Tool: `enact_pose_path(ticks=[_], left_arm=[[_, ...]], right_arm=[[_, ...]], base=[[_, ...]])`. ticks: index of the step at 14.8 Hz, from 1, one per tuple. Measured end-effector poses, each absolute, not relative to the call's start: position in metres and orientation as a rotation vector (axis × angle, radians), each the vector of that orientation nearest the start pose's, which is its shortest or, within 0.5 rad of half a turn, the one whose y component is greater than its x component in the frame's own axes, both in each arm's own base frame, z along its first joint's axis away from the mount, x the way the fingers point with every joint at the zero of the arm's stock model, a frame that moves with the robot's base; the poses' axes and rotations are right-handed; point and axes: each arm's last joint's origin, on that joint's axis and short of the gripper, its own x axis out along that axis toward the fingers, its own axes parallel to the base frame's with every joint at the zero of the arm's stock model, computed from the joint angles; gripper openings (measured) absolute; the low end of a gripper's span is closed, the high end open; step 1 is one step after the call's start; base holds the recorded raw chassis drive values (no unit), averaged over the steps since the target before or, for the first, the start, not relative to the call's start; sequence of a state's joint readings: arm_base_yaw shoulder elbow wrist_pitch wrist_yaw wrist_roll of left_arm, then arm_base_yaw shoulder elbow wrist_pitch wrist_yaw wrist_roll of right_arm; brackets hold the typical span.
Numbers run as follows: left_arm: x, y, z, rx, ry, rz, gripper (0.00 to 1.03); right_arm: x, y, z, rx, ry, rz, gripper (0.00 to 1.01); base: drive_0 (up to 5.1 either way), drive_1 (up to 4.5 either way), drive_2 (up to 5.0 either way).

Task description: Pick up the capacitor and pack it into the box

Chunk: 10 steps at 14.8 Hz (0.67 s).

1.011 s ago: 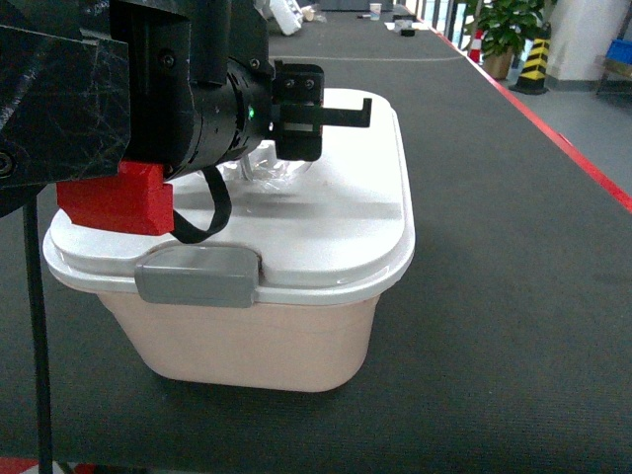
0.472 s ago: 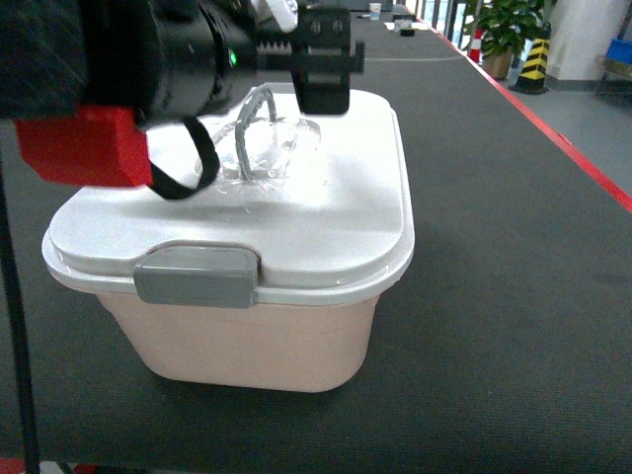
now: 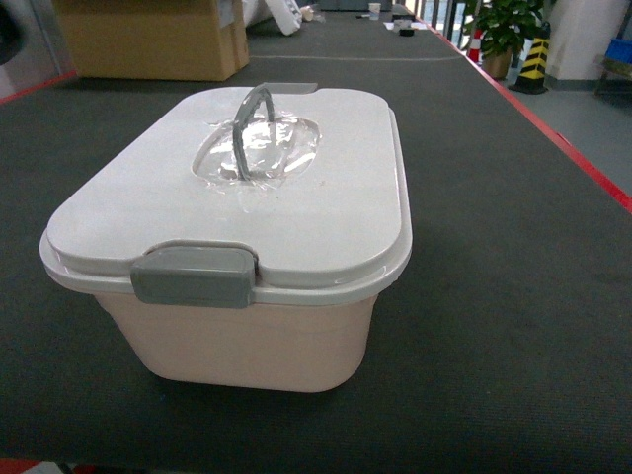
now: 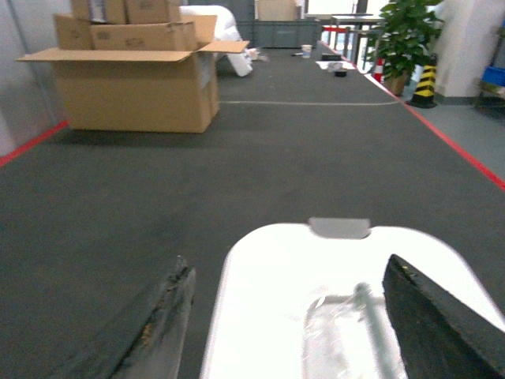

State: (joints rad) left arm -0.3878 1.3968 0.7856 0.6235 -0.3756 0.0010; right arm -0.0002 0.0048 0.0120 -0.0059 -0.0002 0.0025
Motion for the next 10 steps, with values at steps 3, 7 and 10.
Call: enact_pose_path(ticks=[3,7,10], left_arm=[[0.258,-0.071,0.254,-0.008,-0.026,0.024,0.47],[0.214,-0.041,0.215,0.003,0.011,-0.006,0.02],[0.189,-0.024,0.2,0.001,0.004,0.007,0.02]], right_arm=[[0.097,0.0,0.167,0.002,-0.002,0.0,0.98],[0.097,0.0,0.167,0.003,-0.002,0.0,0.98],[0.097,0.0,0.167,0.002,-0.002,0.0,0.98]], base=[[0.0,0.0,0.0],[0.0,0.0,0.0],[0.0,0.0,0.0]])
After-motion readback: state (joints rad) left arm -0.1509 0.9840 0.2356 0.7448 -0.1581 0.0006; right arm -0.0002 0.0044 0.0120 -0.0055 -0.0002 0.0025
